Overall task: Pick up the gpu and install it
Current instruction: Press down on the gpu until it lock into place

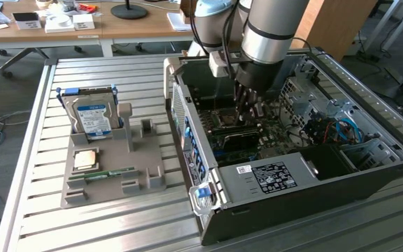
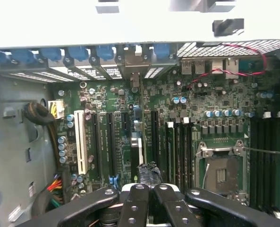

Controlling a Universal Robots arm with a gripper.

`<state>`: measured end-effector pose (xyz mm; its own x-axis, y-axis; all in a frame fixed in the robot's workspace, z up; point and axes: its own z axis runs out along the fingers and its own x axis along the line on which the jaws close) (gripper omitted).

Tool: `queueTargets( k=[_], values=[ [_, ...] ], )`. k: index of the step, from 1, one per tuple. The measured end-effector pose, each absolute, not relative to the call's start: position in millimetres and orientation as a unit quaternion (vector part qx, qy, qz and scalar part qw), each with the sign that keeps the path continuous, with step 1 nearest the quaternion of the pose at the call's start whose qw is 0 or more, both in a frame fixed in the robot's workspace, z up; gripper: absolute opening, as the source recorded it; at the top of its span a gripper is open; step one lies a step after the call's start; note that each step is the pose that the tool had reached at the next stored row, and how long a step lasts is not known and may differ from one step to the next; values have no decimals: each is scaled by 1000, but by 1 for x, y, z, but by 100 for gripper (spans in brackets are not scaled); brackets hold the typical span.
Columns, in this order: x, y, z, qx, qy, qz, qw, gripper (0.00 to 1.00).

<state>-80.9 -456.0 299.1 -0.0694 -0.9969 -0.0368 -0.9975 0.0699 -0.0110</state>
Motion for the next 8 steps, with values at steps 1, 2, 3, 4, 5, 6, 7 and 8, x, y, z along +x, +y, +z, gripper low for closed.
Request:
queueTargets(
  k=[1, 2, 3, 4, 5, 6, 7, 8],
  values=[
    [-81, -456, 301, -682, 731, 9, 17, 11],
    [-81, -456, 304, -682, 731, 9, 17, 11],
    [-81, -456, 306, -682, 731, 9, 17, 11],
    [-81, -456, 308, -682, 731, 8, 17, 11],
    [-81, -456, 311, -682, 731, 9, 17, 11],
    [-81, -456, 313, -682, 731, 8, 17, 11],
    [-80, -456, 316, -682, 731, 9, 17, 11],
    [-80, -456, 318, -682, 731, 8, 17, 11]
  ],
)
